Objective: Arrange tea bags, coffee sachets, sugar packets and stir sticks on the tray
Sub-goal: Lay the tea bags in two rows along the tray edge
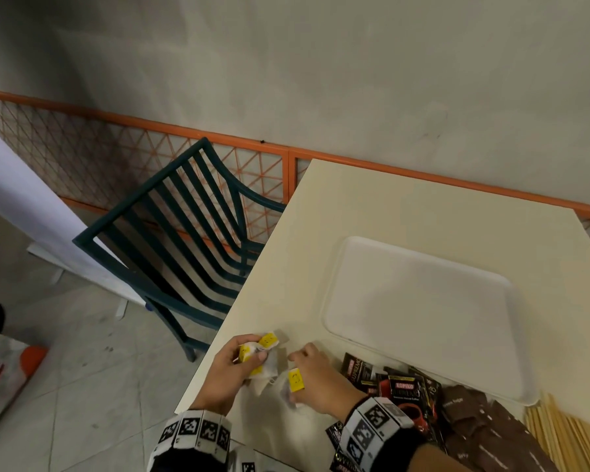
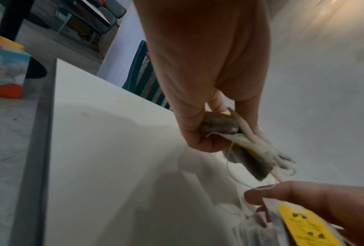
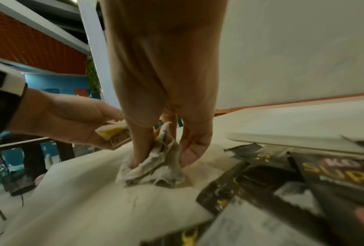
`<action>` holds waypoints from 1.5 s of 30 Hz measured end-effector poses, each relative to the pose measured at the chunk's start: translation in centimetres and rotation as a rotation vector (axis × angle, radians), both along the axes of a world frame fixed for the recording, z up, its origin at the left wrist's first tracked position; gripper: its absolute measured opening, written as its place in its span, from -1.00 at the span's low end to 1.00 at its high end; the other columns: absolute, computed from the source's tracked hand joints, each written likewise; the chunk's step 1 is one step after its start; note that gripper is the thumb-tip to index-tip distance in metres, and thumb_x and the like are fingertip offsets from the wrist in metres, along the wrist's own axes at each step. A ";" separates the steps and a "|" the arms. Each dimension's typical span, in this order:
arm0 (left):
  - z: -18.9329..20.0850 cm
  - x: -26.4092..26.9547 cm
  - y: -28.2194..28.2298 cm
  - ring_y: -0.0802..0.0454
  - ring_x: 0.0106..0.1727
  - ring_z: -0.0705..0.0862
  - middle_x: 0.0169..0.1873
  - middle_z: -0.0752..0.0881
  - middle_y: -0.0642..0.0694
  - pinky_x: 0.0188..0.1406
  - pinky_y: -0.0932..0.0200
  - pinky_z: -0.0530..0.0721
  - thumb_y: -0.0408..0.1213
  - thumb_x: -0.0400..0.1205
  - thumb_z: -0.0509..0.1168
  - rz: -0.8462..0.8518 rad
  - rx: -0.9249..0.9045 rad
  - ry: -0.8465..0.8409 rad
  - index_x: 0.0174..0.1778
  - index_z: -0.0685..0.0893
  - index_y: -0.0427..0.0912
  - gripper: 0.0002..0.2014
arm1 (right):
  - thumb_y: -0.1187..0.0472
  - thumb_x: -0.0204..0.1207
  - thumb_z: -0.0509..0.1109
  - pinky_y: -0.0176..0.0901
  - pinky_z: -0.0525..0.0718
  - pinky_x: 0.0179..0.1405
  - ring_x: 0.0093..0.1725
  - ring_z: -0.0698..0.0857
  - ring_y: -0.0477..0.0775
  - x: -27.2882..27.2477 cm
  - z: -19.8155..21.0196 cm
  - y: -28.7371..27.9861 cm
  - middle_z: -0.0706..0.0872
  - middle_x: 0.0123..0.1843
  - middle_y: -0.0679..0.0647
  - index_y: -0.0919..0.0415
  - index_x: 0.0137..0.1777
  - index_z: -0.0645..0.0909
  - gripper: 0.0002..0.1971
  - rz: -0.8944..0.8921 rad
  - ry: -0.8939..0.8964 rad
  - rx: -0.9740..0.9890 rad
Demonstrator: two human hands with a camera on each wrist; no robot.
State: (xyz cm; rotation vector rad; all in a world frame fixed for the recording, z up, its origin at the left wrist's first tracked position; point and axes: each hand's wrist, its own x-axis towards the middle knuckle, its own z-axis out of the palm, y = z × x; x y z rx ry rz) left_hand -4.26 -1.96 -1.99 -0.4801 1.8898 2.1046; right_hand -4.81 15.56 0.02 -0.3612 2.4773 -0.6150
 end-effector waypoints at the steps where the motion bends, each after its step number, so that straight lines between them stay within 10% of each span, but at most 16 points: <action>1: 0.0 0.1 0.0 -0.21 -0.02 0.65 0.09 0.70 -0.29 0.06 -0.24 0.61 -0.49 0.52 0.36 0.002 -0.001 -0.001 0.08 0.67 -0.22 -0.77 | 0.16 0.43 0.46 -0.04 0.39 0.36 0.40 0.35 0.20 0.1 -0.1 0.0 0.31 0.41 0.18 0.21 0.47 0.31 -0.37 0.014 -0.010 0.020; 9: 0.5 0.9 0.3 -0.23 -0.01 0.64 0.01 0.72 -0.22 -0.03 -0.22 0.60 -0.48 0.51 0.38 -0.068 -0.020 0.022 0.03 0.67 -0.16 -0.78 | 0.11 0.55 0.33 -0.07 0.42 0.26 0.33 0.40 0.20 0.9 -0.4 0.6 0.39 0.34 0.22 0.26 0.34 0.40 -0.58 -0.013 -0.001 0.056; 14: 1.8 0.8 1.6 -0.12 -0.08 0.63 -0.05 0.70 -0.14 -0.26 0.03 0.64 -0.51 0.54 0.34 -0.069 0.004 0.061 0.03 0.64 -0.18 -0.79 | 0.23 0.54 0.35 -0.19 0.57 -0.36 -0.34 0.64 0.03 0.2 2.0 3.6 0.63 -0.19 0.06 0.10 -0.08 0.43 -0.88 -0.444 -0.130 -0.447; 19: 3.1 0.4 4.7 0.10 -0.17 0.70 -0.18 0.78 0.05 -0.21 0.18 0.70 -0.51 0.50 0.39 -0.193 -0.040 0.126 0.02 0.65 -0.21 -0.78 | 0.36 0.54 0.34 0.02 0.65 -0.02 0.01 0.66 0.13 -1.0 4.2 6.7 0.69 -0.06 0.12 0.26 0.19 0.55 -0.76 -0.746 -0.435 -1.128; 25: 5.0 -0.3 8.8 0.03 -0.18 0.66 -0.26 0.75 0.00 -0.18 0.12 0.64 -0.38 0.48 0.37 -0.341 -0.077 0.201 0.03 0.63 -0.13 -0.78 | 0.33 0.55 0.34 0.07 0.62 0.19 0.00 0.69 0.14 -1.0 5.5 8.3 0.71 -0.05 0.19 0.36 0.10 0.61 -0.83 -0.639 -0.565 -1.019; 32: 6.3 -1.1 12.0 0.05 -0.12 0.67 -0.15 0.72 -0.04 -0.11 0.22 0.67 -0.47 0.48 0.43 -0.307 0.033 0.178 0.20 0.57 -0.12 -0.60 | 0.35 0.50 0.34 -0.10 0.71 -0.14 -0.14 0.72 0.06 -1.7 6.4 12.6 0.68 -0.12 0.19 0.25 0.00 0.64 -0.89 -0.723 -0.558 -1.199; 37: 6.6 -1.8 12.8 -0.17 -0.06 0.56 -0.14 0.64 -0.11 -0.03 -0.13 0.51 -0.11 0.18 0.63 -0.194 0.204 0.101 0.18 0.65 0.05 -0.38 | 0.27 0.42 0.35 -0.15 0.73 -0.25 -0.18 0.73 -0.04 -1.9 6.6 16.4 0.72 -0.13 0.10 0.25 0.03 0.71 -0.78 -0.829 -0.589 -1.430; 45: 7.5 -1.8 15.8 -0.22 0.00 0.60 -0.05 0.58 -0.30 -0.10 0.04 0.70 -0.19 0.16 0.68 -0.277 0.456 0.065 0.21 0.64 -0.16 -0.32 | 0.17 0.36 0.46 0.23 0.52 0.38 0.30 0.59 0.28 -1.2 5.3 16.9 0.62 0.30 0.30 0.38 0.30 0.58 -0.49 -0.639 -0.846 -1.398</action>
